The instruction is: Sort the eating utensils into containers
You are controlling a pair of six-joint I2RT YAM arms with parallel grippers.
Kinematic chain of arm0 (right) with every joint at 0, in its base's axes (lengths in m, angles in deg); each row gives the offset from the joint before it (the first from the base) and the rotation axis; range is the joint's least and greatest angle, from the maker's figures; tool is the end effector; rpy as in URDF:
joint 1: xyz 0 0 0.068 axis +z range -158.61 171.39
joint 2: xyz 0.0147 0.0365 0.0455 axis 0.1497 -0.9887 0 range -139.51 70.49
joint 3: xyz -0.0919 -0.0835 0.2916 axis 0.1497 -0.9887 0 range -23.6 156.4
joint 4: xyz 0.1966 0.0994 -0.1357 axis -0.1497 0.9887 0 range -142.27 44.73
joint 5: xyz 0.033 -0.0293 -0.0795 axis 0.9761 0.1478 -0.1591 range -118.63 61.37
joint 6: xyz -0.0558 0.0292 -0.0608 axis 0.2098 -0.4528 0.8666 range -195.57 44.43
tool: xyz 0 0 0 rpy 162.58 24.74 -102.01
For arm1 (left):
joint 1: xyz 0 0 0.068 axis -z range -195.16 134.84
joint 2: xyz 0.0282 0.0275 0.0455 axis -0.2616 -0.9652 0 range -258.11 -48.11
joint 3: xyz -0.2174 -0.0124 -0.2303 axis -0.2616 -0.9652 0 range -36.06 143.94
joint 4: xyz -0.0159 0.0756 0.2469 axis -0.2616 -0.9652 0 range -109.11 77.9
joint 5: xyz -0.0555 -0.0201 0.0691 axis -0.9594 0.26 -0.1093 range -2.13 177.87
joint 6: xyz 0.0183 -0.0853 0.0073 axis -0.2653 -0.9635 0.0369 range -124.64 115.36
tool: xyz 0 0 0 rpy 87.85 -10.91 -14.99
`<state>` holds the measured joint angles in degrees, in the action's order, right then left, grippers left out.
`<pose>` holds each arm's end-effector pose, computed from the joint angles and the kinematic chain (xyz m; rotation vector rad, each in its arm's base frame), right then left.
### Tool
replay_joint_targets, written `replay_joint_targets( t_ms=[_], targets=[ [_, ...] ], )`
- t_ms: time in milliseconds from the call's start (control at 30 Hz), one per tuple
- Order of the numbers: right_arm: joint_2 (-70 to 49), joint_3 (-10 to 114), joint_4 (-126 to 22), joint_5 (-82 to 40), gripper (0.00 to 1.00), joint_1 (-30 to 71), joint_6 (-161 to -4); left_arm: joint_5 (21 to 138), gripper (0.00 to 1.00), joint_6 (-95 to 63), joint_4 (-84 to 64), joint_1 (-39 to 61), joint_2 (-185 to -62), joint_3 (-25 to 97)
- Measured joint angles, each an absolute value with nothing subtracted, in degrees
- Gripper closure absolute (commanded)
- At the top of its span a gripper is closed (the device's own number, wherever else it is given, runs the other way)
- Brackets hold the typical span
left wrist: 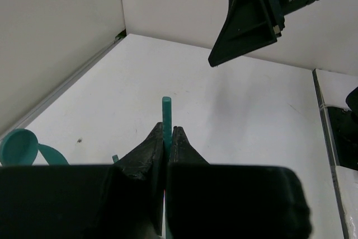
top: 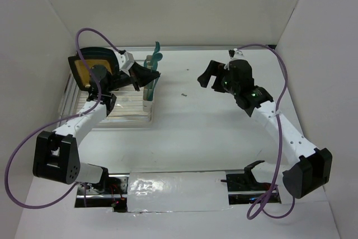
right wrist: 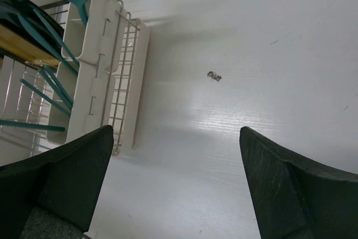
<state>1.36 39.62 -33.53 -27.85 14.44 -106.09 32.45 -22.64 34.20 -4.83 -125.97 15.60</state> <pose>0.2706 0.1163 0.3742 0.1249 2.0502 0.6061 0.2930 -0.1184 0.4035 0.7907 1.2130 -0.9949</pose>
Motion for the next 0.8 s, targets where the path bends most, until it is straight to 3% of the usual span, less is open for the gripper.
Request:
replay_joint_targets(
  t_ms=[33,133,167,200,267,367,400,567,800],
  targets=[
    [1.4,39.8,-33.5,-28.1,0.0,14.4,-106.0,32.4,1.0,-22.6,34.4,-4.8,-126.6,15.4],
    [1.3,40.4,-33.2,-28.4,0.0,14.3,-105.7,32.5,0.85,-22.4,34.6,-4.8,-127.4,14.9],
    [1.2,40.7,-33.0,-28.4,0.0,14.3,-105.5,32.5,0.78,-22.2,34.6,-4.9,-127.4,14.8],
    [1.0,41.1,-32.9,-28.4,0.0,14.3,-105.3,32.7,0.62,-21.9,34.5,-4.9,-127.4,14.8],
    [0.6,41.9,-32.7,-28.8,0.0,14.2,-105.1,33.7,0.52,-20.9,33.8,-4.9,-127.3,14.8],
    [-0.4,43.1,-31.7,-29.7,0.0,14.0,-104.8,36.0,0.28,-19.5,31.3,-4.9,-126.6,14.8],
    [-0.9,43.6,-31.4,-29.8,0.0,13.9,-104.6,37.0,0.13,-19.1,30.3,-4.9,-126.1,14.9],
    [-2.4,45.6,-30.9,-30.9,0.0,13.2,-103.6,41.4,0.08,-16.5,25.0,-5.2,-122.6,17.3],
    [-2.4,45.9,-31.8,-37.0,0.0,12.5,-101.8,50.2,0.04,-10.7,5.9,-5.6,-120.8,35.2]
  ],
)
